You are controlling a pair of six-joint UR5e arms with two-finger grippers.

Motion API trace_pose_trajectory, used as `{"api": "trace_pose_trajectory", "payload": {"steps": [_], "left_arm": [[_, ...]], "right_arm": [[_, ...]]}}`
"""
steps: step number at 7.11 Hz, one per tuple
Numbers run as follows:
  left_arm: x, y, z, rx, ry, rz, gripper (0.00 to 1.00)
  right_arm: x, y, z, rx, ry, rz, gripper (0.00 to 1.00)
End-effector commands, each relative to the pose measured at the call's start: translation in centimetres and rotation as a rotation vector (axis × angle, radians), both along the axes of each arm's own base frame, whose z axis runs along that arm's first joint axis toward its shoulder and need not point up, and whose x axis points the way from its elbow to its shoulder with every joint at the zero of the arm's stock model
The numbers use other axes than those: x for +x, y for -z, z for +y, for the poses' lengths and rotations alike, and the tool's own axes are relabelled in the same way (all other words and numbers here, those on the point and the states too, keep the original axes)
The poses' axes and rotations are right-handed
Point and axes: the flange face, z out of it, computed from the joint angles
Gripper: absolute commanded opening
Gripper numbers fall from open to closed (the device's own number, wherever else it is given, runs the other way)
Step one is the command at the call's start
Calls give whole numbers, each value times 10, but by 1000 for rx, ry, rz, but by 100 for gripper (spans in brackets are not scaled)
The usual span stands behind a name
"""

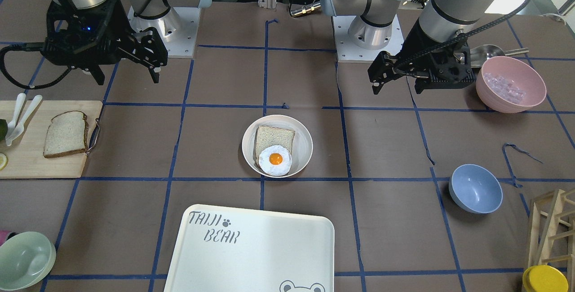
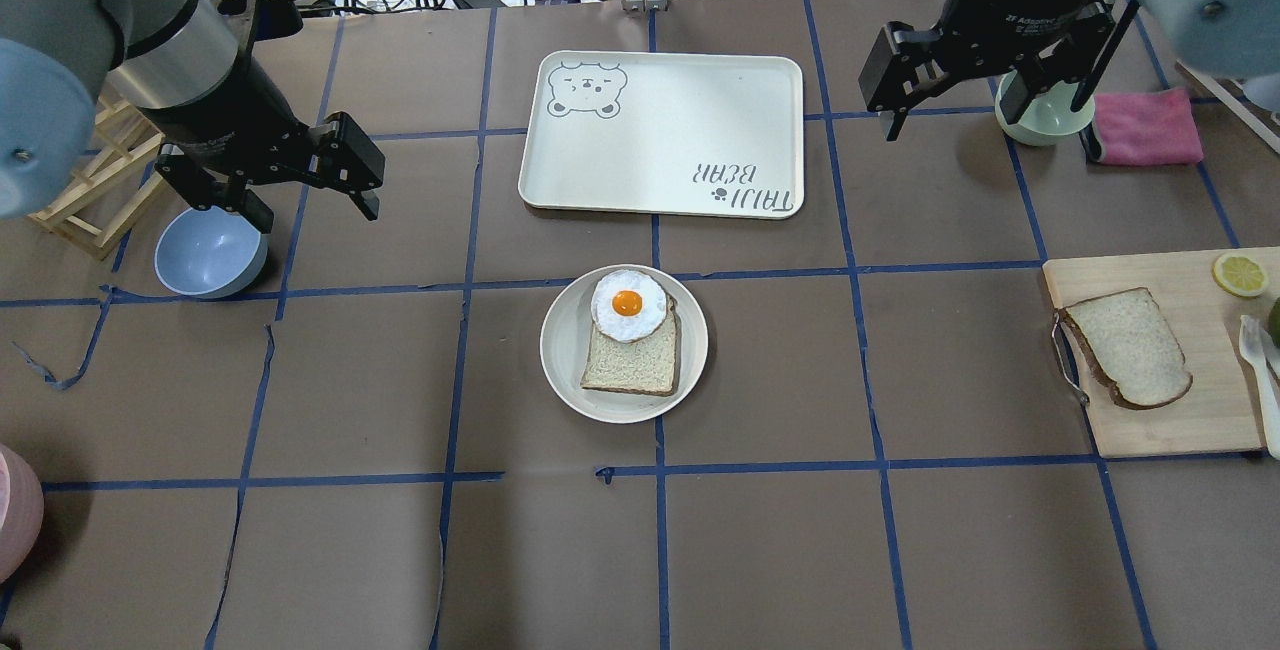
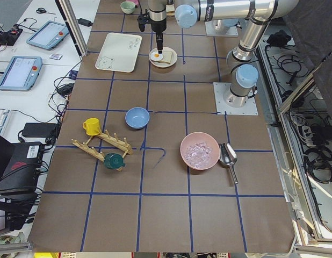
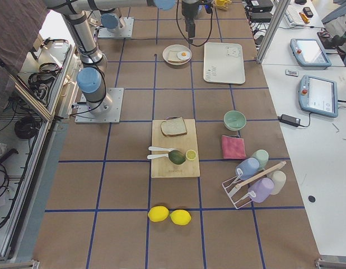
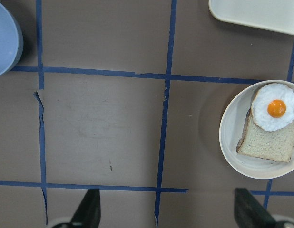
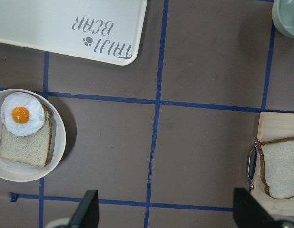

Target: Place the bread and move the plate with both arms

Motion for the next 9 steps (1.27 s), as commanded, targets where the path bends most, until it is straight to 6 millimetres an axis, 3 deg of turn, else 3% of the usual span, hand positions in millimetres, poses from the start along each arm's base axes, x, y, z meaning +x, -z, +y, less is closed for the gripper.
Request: {"api": "trace_pose_trajectory", "payload": {"steps": [1,9], "left_arm": [[0,-1,1,-1,0,0,100],[3,0,1,1,6,-26,100]], "right_arm": [[0,-1,-3,-20,-5,-1,100],[-5,4,-3,-17,-13,1,100]]}}
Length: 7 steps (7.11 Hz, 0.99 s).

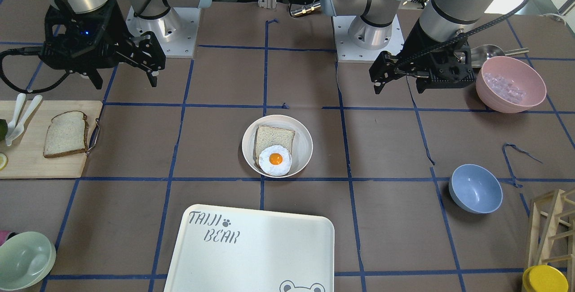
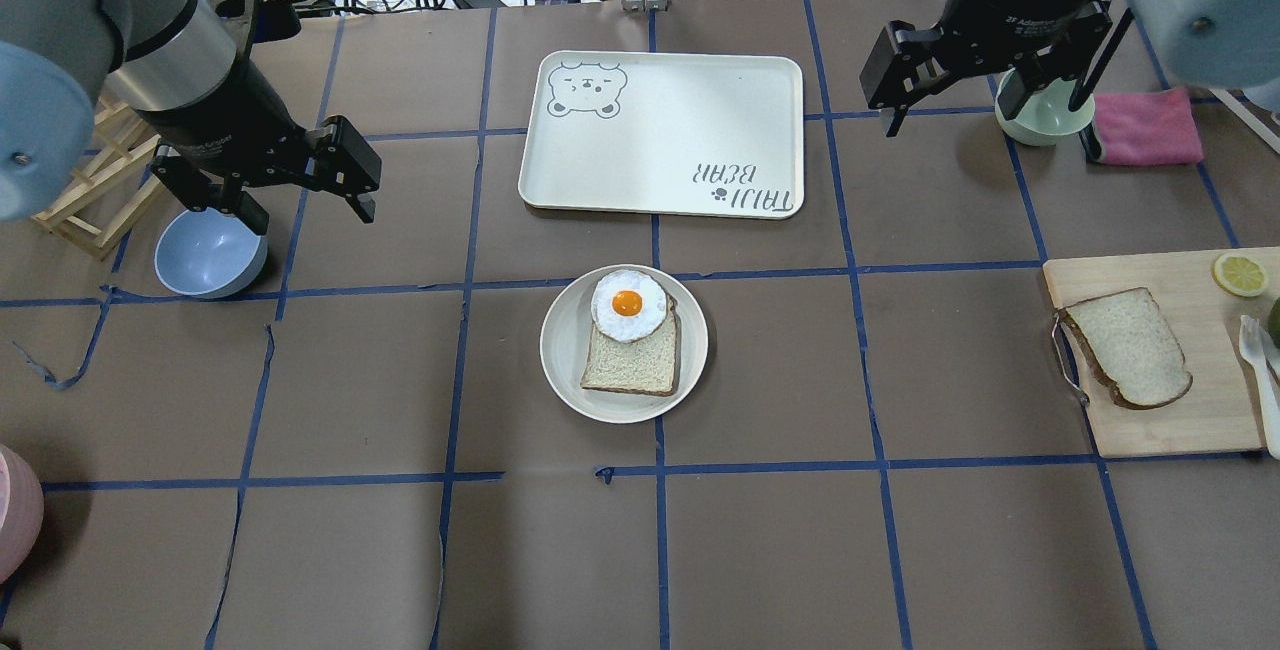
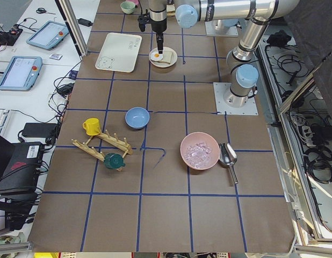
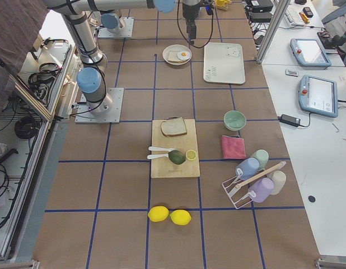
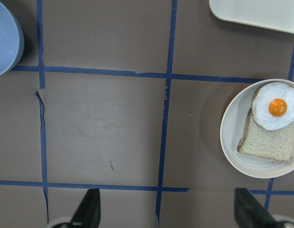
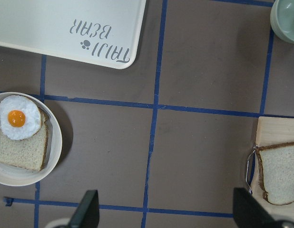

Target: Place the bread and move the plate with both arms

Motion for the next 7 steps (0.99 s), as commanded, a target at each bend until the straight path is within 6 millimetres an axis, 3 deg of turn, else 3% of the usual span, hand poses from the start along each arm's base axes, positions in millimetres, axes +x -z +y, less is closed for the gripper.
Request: {"api": "trace_pose_trajectory", "payload": {"steps": [1,2,3,4,5,6,7], "left_arm": [[1,-2,1,-2,1,-7,100],[1,0,1,2,1,-8,100],[1,2,0,6,1,-6,100],[1,2,0,6,1,-6,100],[1,-1,2,2,1,-8,100],[1,0,2,5,1,-8,100],[1,3,0,9,1,-7,100]], "right_arm": [[-2,0,-2,-4,-2,1,100],[-11,0,-5,-8,-10,3,100],[-57,14,-17,23,49,2,99],[-116,42,-22,73,113,-71,100],[-167,75,-21,83,31,-136,100],[-225,110,-8,103,71,-153,100],[-267,134,0,84,75,-192,100]]}}
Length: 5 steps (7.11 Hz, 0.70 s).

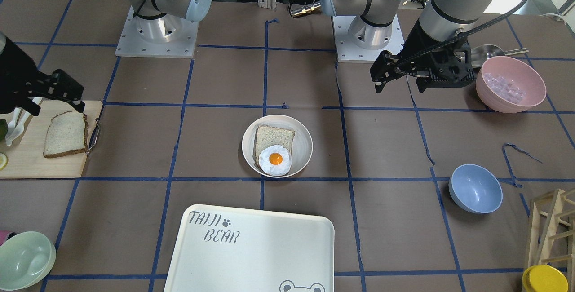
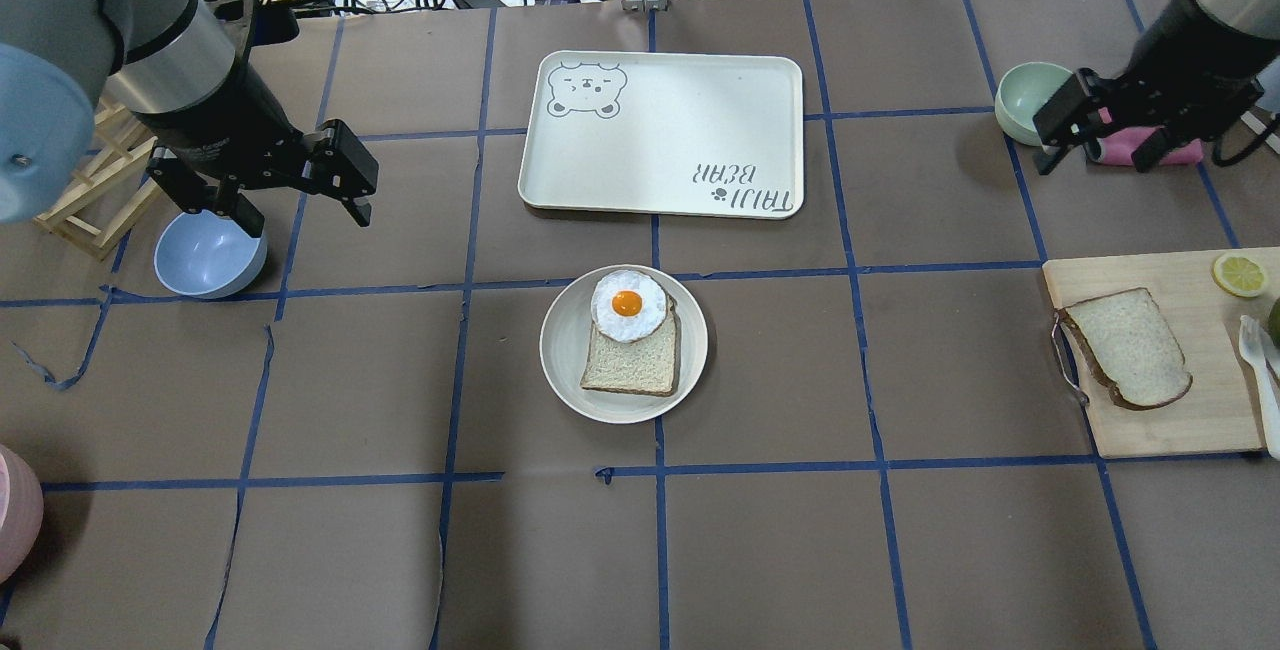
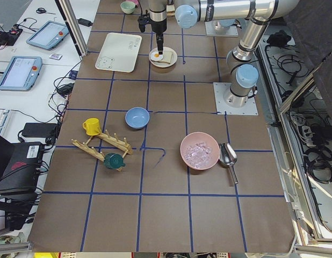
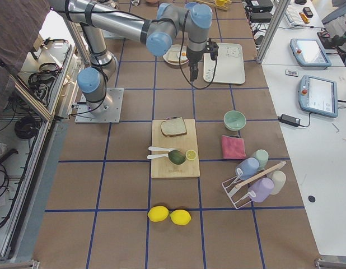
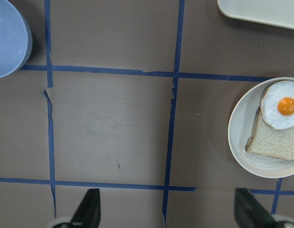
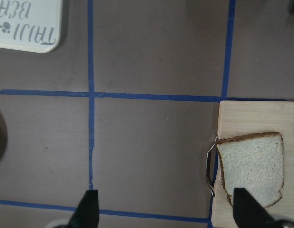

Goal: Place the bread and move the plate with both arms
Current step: 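Move the right gripper down to the bread slice on the cutting board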

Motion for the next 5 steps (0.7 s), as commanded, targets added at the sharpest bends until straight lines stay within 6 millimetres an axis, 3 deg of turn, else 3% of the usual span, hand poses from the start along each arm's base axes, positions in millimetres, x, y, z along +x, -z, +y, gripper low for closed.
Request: {"api": "trace_pose_trajectory", "payload": {"steps": [1,2,3,5], "left_arm": [[0,2,-3,2,0,2,100],[-1,2,-2,2,2,0,100],[-1,0,0,-1,2,0,100],[-1,1,-1,1,2,0,100]], "right_arm": [[-95,67,9,-41,-77,-118,100],[-137,112,4,-24,-86,-157,100],[-159,148,5,10,-75,-203,98],[-167,172,9,52,-70,-185,75]]}}
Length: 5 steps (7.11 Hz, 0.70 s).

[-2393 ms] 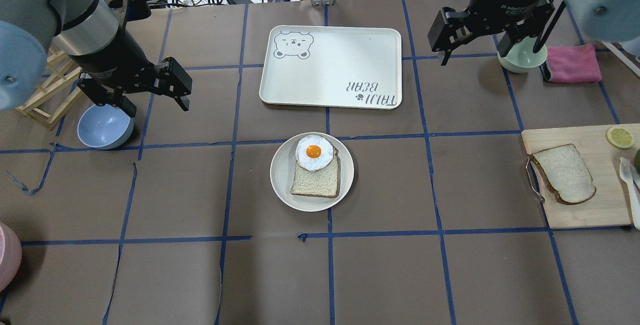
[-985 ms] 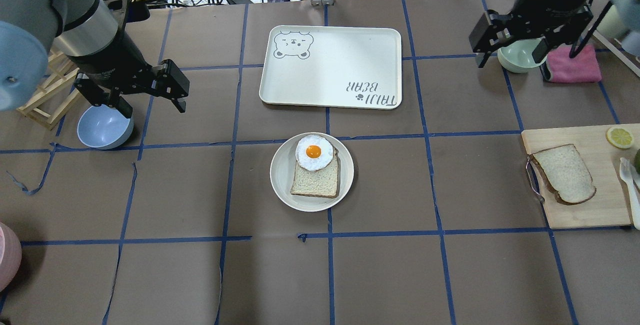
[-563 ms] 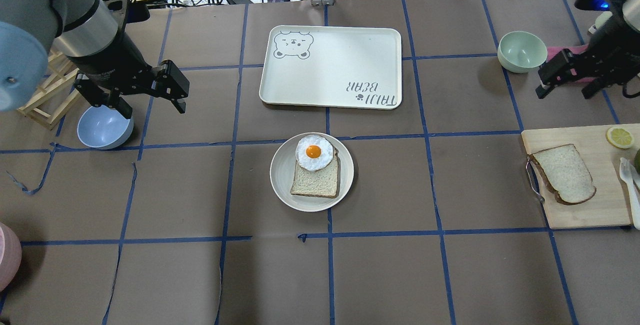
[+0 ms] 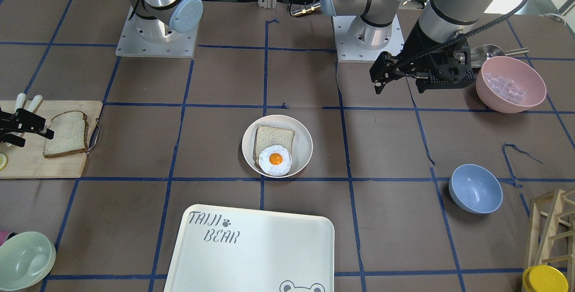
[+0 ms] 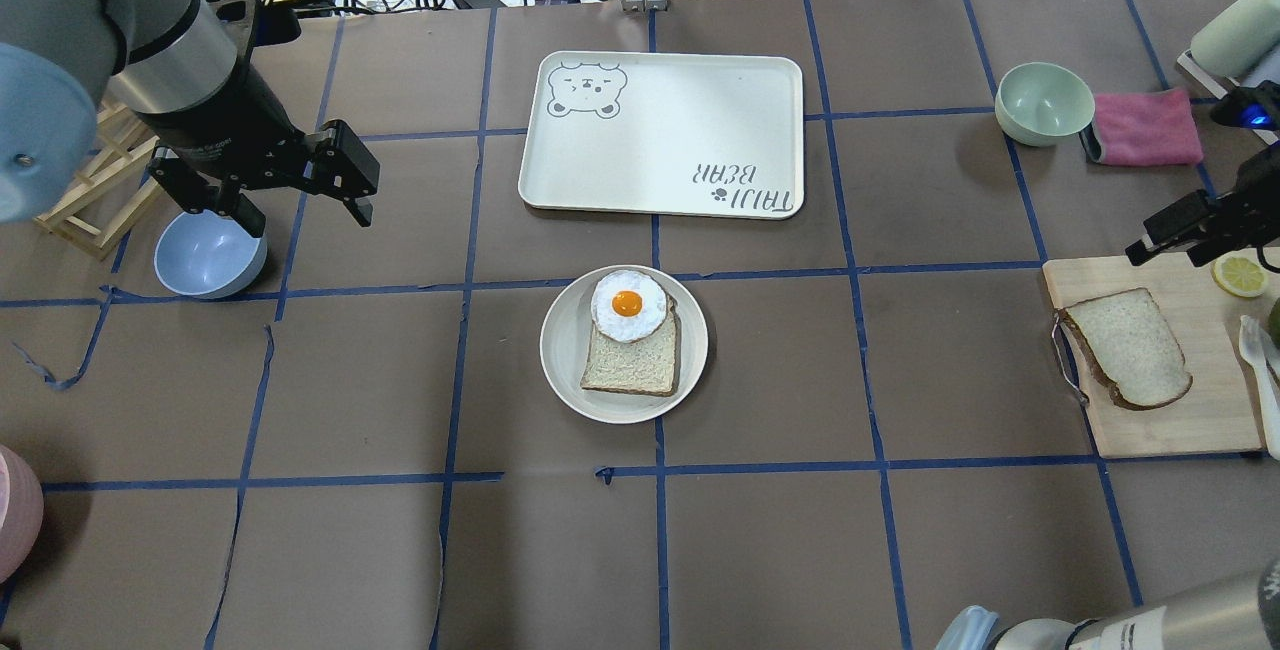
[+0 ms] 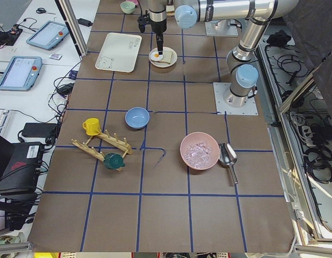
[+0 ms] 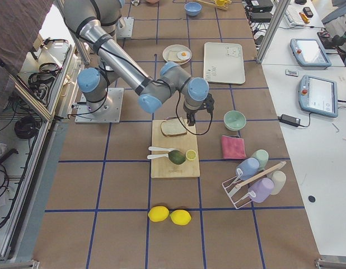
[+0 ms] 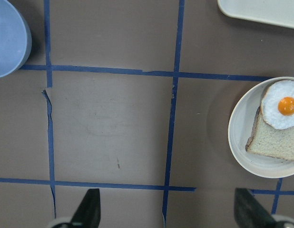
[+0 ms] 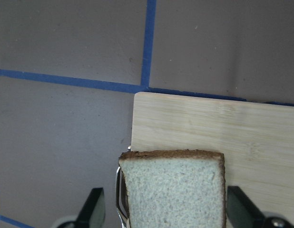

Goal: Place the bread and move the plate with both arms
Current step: 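Move the right gripper down to the bread slice on the cutting board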

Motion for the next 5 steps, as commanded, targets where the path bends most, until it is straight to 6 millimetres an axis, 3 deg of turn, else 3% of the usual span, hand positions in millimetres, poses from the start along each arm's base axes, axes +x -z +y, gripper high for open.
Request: {"api": "trace_pose_trajectory", "payload": {"steps": [1,2,5], "left_arm": [[0,0,0,0,0,0,100],[0,-1,1,-2,0,0,100],[0,1,0,2,2,0,100]], "right_arm": [[-12,32,5,47,-5,49,71],[-14,50,8,77,6,77,71],[-14,65,17,105,24,56,70]]}}
